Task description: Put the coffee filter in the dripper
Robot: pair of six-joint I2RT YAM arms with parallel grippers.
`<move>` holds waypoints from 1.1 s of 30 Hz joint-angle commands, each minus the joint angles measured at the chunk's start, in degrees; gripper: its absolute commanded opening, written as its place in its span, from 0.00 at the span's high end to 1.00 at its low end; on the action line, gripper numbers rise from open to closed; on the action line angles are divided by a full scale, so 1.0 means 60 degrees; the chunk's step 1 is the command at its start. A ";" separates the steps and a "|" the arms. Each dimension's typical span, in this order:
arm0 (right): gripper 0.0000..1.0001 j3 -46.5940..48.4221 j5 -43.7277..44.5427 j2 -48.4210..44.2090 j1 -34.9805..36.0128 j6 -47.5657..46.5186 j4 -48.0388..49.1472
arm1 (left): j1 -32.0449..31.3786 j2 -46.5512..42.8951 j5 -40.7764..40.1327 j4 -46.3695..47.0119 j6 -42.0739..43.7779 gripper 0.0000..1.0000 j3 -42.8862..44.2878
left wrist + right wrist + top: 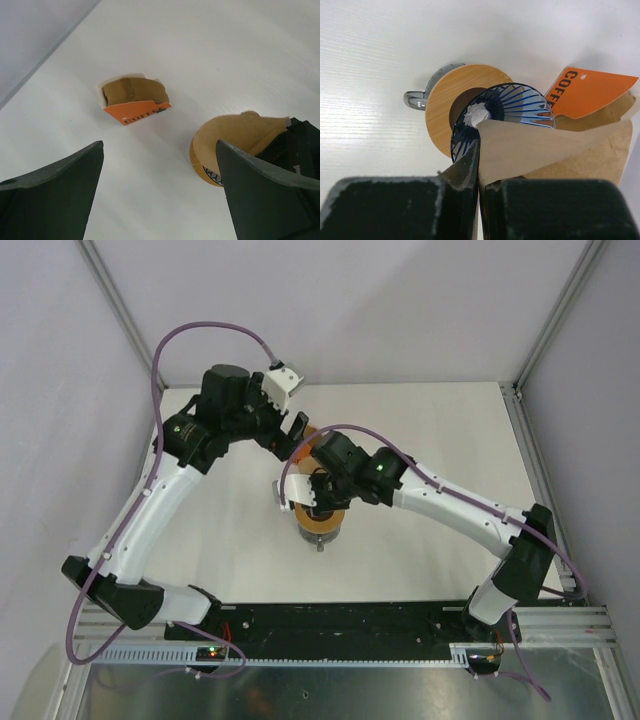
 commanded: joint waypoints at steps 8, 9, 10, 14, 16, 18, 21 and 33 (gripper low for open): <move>0.71 0.0669 -0.0387 0.0287 -0.0107 -0.0179 -0.0289 | 0.0045 -0.0021 0.0740 0.0471 -0.0074 0.07 -0.1033; 0.70 0.0688 -0.0457 0.0293 -0.0104 -0.0199 -0.0296 | 0.0046 0.0016 0.0792 0.0498 -0.0080 0.07 -0.1109; 0.69 0.0705 -0.0522 0.0296 -0.0096 -0.0209 -0.0285 | 0.0046 0.0056 0.0826 0.0518 -0.0084 0.08 -0.1184; 0.64 0.0830 -0.0785 0.0309 -0.0024 -0.0194 -0.0304 | 0.0046 0.0115 0.0903 0.0581 -0.0106 0.09 -0.1305; 0.60 0.0888 -0.0845 0.0291 0.0013 -0.0194 -0.0344 | 0.0046 0.0105 0.0936 0.0586 -0.0103 0.09 -0.1343; 0.53 0.0939 -0.0918 0.0202 0.0040 -0.0162 -0.0343 | 0.0046 0.0084 0.0959 0.0587 -0.0095 0.09 -0.1393; 0.45 0.0974 -0.1201 -0.0101 0.0050 -0.0010 -0.0160 | 0.0046 0.0040 0.1042 0.0592 -0.0087 0.09 -0.1511; 0.33 0.0754 -0.1134 -0.1577 -0.0488 0.3955 0.2246 | 0.0031 -0.0206 0.1277 0.0584 -0.0281 0.25 -0.2148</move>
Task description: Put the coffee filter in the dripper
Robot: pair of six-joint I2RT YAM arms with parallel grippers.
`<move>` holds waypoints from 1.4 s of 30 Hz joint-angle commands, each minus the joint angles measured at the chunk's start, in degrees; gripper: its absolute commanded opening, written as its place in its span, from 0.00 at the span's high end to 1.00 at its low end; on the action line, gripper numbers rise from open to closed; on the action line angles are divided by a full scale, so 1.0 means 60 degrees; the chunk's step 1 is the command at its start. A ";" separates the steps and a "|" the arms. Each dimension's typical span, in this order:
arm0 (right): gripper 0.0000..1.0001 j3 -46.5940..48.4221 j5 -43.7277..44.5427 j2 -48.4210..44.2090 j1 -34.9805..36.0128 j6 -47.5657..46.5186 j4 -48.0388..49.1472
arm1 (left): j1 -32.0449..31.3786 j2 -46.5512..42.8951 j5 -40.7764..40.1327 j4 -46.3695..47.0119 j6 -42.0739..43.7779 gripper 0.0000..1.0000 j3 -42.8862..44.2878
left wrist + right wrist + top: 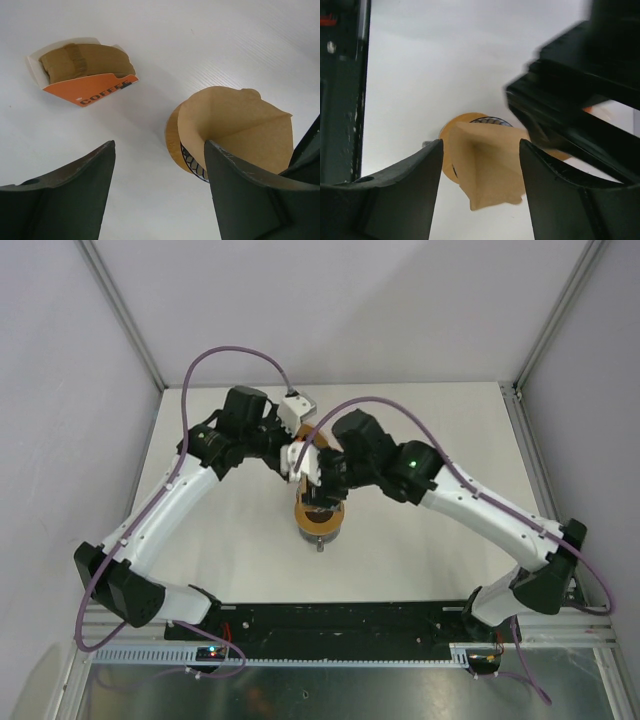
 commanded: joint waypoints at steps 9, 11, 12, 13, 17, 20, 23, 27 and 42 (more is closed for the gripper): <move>0.34 -0.1243 0.5740 -0.1378 -0.0412 0.6870 0.1595 | -0.0085 -0.0888 0.0306 0.0167 -0.0753 0.32 -0.0910; 0.32 -0.1335 0.5962 -0.1284 -0.0414 0.7569 0.1429 | -0.0170 -0.0782 0.0408 0.0178 -0.0830 0.34 -0.1105; 0.32 -0.1417 0.6009 -0.1234 -0.0427 0.7825 0.1394 | -0.0201 -0.0740 0.0435 0.0202 -0.0867 0.35 -0.1174; 0.31 -0.1472 0.6047 -0.1172 -0.0448 0.7996 0.1362 | -0.0217 -0.0733 0.0448 0.0229 -0.0893 0.36 -0.1209; 0.34 -0.1771 0.5936 -0.0901 -0.0462 0.8400 0.1430 | -0.0264 -0.0784 0.0257 0.0354 -0.0933 0.39 -0.1228; 0.36 -0.1906 0.5635 -0.0645 -0.0444 0.8496 0.1562 | -0.0275 -0.0756 0.0220 0.0429 -0.0904 0.42 -0.1450; 0.37 -0.1934 0.5544 -0.0441 -0.0394 0.8498 0.1603 | -0.0318 -0.0701 0.0206 0.0510 -0.0868 0.46 -0.1742; 0.37 -0.1948 0.5685 -0.0093 -0.0180 0.8435 0.1542 | -0.0444 -0.0631 0.0030 0.0518 -0.0757 0.49 -0.1957; 0.37 -0.2538 0.5276 0.0291 -0.0551 0.8496 0.1901 | -0.0516 -0.0345 -0.0033 0.0525 -0.0498 0.51 -0.2123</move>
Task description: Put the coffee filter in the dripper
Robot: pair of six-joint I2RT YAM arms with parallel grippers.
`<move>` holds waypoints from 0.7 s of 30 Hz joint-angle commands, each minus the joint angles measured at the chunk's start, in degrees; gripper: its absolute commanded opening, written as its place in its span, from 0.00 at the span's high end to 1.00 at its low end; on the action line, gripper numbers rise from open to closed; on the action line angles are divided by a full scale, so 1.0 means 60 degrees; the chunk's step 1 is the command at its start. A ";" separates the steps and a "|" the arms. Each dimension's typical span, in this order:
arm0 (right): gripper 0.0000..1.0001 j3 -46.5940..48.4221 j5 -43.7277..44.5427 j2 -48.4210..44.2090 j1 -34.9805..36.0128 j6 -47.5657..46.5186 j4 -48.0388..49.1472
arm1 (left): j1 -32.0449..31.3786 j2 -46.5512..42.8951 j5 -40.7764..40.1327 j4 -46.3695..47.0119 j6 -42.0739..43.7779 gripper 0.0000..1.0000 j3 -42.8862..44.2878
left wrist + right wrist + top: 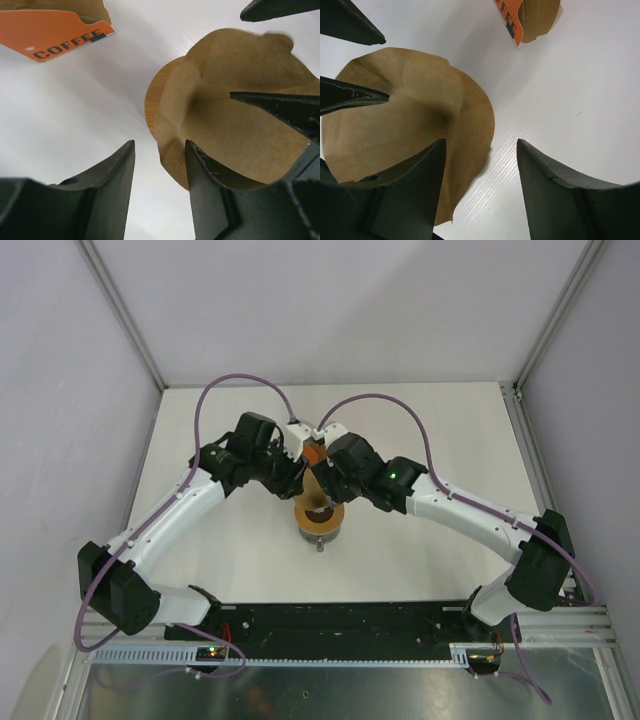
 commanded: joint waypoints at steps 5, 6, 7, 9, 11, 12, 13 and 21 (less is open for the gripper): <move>0.37 -0.0412 -0.0614 0.0330 -0.0365 -0.0023 0.0682 | -0.0183 0.0211 0.0244 0.0223 0.0378 0.50 0.0097; 0.37 -0.0430 -0.0648 0.0347 -0.0381 -0.0026 0.0708 | -0.0183 0.0230 0.0240 0.0229 0.0388 0.50 0.0099; 0.37 -0.0439 -0.0672 0.0356 -0.0397 -0.0043 0.0713 | -0.0183 0.0254 0.0246 0.0232 0.0394 0.50 0.0100; 0.37 -0.0446 -0.0683 0.0341 -0.0401 -0.0077 0.0739 | -0.0183 0.0283 0.0268 0.0234 0.0390 0.50 0.0089; 0.36 -0.0444 -0.0693 0.0260 -0.0395 -0.0119 0.0750 | -0.0183 0.0275 0.0306 0.0235 0.0386 0.50 0.0105; 0.36 -0.0446 -0.0702 0.0225 -0.0396 -0.0162 0.0764 | -0.0176 0.0262 0.0315 0.0228 0.0378 0.50 0.0147; 0.36 -0.0440 -0.0707 0.0163 -0.0389 -0.0213 0.0778 | -0.0179 0.0233 0.0327 0.0224 0.0366 0.50 0.0204; 0.35 -0.0434 -0.0925 -0.0581 -0.0382 -0.0439 0.1042 | -0.0183 -0.0118 0.0489 0.0211 0.0305 0.36 0.0797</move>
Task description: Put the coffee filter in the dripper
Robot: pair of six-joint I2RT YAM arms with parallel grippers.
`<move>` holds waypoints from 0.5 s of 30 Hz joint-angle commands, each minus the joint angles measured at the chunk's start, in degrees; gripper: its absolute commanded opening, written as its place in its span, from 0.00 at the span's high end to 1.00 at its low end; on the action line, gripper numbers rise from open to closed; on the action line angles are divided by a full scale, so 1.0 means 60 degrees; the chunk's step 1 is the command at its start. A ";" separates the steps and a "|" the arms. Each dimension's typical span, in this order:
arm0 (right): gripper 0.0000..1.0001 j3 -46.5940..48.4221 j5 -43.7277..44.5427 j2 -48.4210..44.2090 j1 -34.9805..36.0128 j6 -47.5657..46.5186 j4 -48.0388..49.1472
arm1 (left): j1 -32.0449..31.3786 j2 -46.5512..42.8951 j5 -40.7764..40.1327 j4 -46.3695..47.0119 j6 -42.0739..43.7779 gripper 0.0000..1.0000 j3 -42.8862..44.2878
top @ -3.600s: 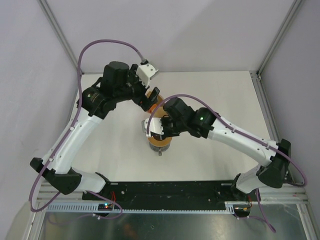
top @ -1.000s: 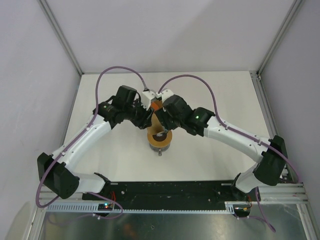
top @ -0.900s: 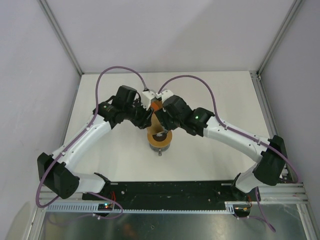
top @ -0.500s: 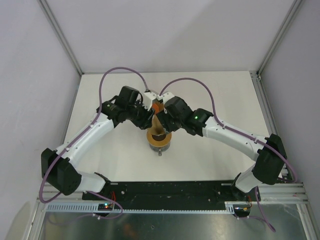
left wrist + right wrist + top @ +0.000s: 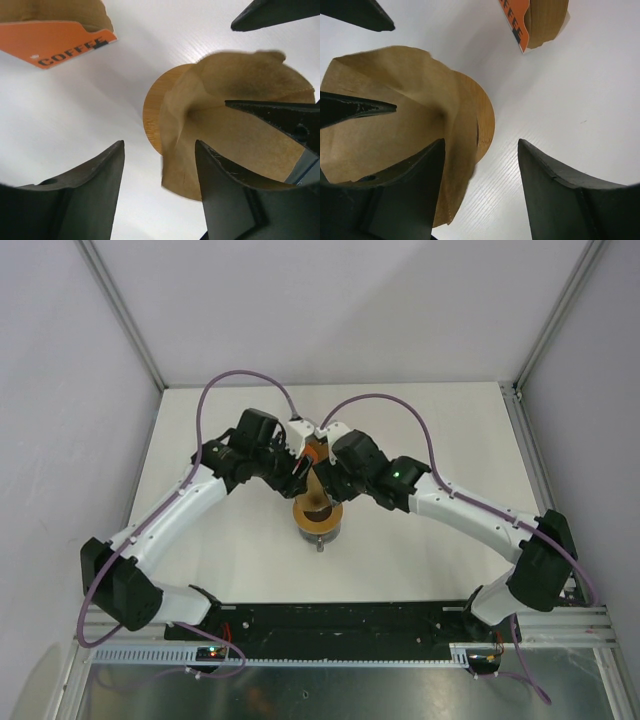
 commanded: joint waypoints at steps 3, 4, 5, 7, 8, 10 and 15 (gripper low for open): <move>0.34 -0.0011 -0.0297 -0.0647 -0.0035 -0.0377 0.0603 | -0.0179 -0.0441 0.0828 0.0223 0.0241 0.33 0.0632; 0.33 -0.0011 -0.0294 -0.0683 -0.0054 -0.0404 0.0646 | -0.0179 -0.0440 0.0838 0.0216 0.0228 0.33 0.0674; 0.33 -0.0011 -0.0307 -0.0730 -0.0108 -0.0432 0.0689 | -0.0179 -0.0432 0.0740 0.0220 0.0251 0.32 0.0710; 0.31 -0.0011 -0.0433 -0.0817 -0.0195 -0.0486 0.0810 | -0.0168 -0.0397 0.0399 0.0219 0.0327 0.33 0.0788; 0.31 -0.0011 -0.0501 -0.0863 -0.0237 -0.0509 0.0859 | -0.0166 -0.0388 0.0257 0.0214 0.0367 0.33 0.0833; 0.29 -0.0011 -0.0621 -0.0986 -0.0301 -0.0648 0.0914 | -0.0172 -0.0386 0.0194 0.0214 0.0411 0.33 0.0892; 0.26 -0.0011 -0.1010 -0.1474 -0.0340 -0.1143 0.1202 | -0.0159 -0.0472 0.0212 0.0223 0.0466 0.32 0.1019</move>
